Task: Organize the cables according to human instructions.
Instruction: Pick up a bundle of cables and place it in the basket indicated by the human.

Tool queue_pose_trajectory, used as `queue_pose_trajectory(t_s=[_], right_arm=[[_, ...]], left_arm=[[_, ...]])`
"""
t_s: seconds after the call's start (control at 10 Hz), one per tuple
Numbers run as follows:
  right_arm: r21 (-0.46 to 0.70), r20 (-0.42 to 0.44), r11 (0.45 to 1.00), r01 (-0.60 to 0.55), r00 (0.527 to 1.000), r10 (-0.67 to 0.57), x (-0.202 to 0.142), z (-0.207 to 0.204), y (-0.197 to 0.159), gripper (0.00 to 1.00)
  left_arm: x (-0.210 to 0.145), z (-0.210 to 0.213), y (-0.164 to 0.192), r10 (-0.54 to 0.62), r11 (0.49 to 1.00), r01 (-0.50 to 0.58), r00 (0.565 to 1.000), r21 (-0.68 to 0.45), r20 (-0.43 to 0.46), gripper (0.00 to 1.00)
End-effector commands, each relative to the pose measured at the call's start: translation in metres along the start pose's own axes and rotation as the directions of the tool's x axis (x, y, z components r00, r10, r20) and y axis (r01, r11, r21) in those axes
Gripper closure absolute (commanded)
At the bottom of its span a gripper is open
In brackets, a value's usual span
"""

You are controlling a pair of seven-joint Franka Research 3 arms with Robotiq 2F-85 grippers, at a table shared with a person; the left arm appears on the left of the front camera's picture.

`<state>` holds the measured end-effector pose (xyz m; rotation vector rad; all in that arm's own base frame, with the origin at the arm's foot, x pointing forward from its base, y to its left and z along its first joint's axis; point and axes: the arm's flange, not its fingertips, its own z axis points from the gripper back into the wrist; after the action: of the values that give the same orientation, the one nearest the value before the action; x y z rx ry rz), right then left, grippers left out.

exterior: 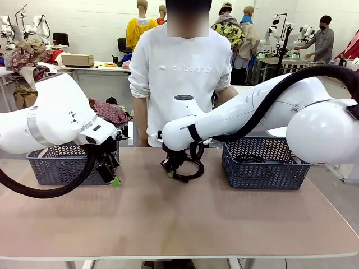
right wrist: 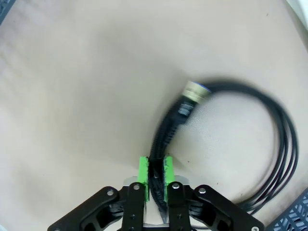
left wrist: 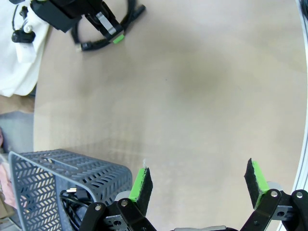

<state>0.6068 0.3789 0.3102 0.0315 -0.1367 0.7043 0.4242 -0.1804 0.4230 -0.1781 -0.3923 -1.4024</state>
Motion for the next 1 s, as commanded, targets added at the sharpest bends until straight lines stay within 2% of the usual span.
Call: queue_pose_trajectory(t_s=[0.0, 0.2, 0.4, 0.6, 0.9], right_arm=[[-0.009, -0.006, 0.999, 0.038, 0.999, -0.038, 0.002, 0.009, -0.001, 1.00], [0.003, 0.015, 1.000, 0.031, 0.999, -0.031, -0.002, 0.022, 0.001, 1.00], [0.030, -0.004, 1.000, -0.004, 1.000, 0.004, -0.010, 0.042, 0.003, 1.00], [0.039, 0.016, 0.986, -0.165, 0.986, 0.164, -0.020, 0.078, 0.003, 1.00], [0.117, -0.039, 0.907, -0.404, 0.911, 0.411, -0.040, 0.127, -0.008, 1.00]], left_arm=[[-0.001, 0.002, 0.001, 0.003, 1.000, -0.003, 1.000, 0.001, 0.000, 0.00], [-0.001, 0.002, 0.001, 0.003, 1.000, -0.003, 1.000, 0.001, 0.000, 0.00], [-0.001, 0.002, 0.001, 0.003, 1.000, -0.003, 1.000, 0.001, 0.000, 0.00], [-0.001, 0.002, 0.001, 0.003, 1.000, -0.003, 1.000, 0.001, 0.000, 0.00], [-0.001, 0.002, 0.001, 0.003, 1.000, -0.003, 1.000, 0.001, 0.000, 0.00]])
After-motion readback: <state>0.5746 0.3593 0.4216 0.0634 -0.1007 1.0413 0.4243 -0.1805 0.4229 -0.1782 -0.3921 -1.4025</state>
